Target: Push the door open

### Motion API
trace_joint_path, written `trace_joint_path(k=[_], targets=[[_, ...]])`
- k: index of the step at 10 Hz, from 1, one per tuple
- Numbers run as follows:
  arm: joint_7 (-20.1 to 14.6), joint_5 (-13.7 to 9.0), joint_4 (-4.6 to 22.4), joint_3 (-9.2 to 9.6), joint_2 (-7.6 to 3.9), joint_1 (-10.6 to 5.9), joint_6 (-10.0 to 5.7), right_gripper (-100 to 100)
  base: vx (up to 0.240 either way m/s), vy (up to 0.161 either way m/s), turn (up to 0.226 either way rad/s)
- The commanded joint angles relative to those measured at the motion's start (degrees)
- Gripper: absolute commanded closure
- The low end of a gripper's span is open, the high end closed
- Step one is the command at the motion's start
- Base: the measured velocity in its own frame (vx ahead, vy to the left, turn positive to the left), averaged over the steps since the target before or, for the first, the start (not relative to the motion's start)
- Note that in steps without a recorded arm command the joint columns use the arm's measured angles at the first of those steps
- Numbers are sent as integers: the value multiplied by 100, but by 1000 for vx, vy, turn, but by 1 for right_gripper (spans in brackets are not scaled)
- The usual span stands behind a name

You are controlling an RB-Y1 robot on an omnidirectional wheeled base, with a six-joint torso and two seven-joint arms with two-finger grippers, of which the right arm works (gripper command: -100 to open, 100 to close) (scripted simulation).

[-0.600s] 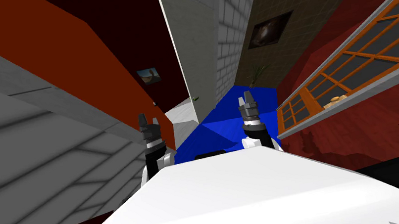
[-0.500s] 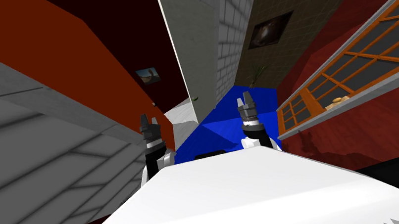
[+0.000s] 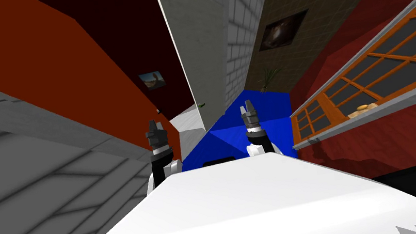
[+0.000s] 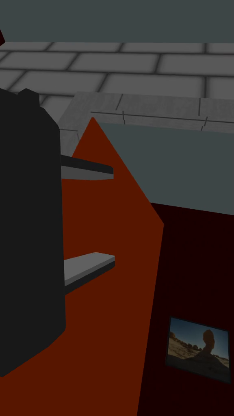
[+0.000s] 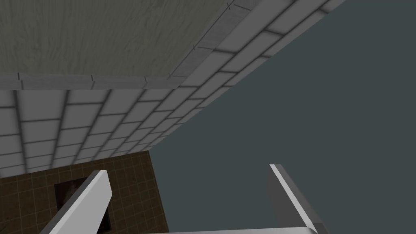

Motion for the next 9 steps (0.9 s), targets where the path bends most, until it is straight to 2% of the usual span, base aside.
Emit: trace_joint_path(k=[1, 2, 4, 5, 9], targets=[[-50, -29, 161, 51, -48, -66, -45, -100, 102, -26, -7], [-90, -47, 361, 162, -76, -149, -81, -100, 117, -28, -23], [-131, -64, 565, 275, -105, -233, -118, -100, 127, -21, -10], [-174, -83, 782, 395, -133, -322, -157, -100, 132, -4, -18], [-270, -123, 1257, 659, -186, -518, -243, -100, 115, -24, -13]])
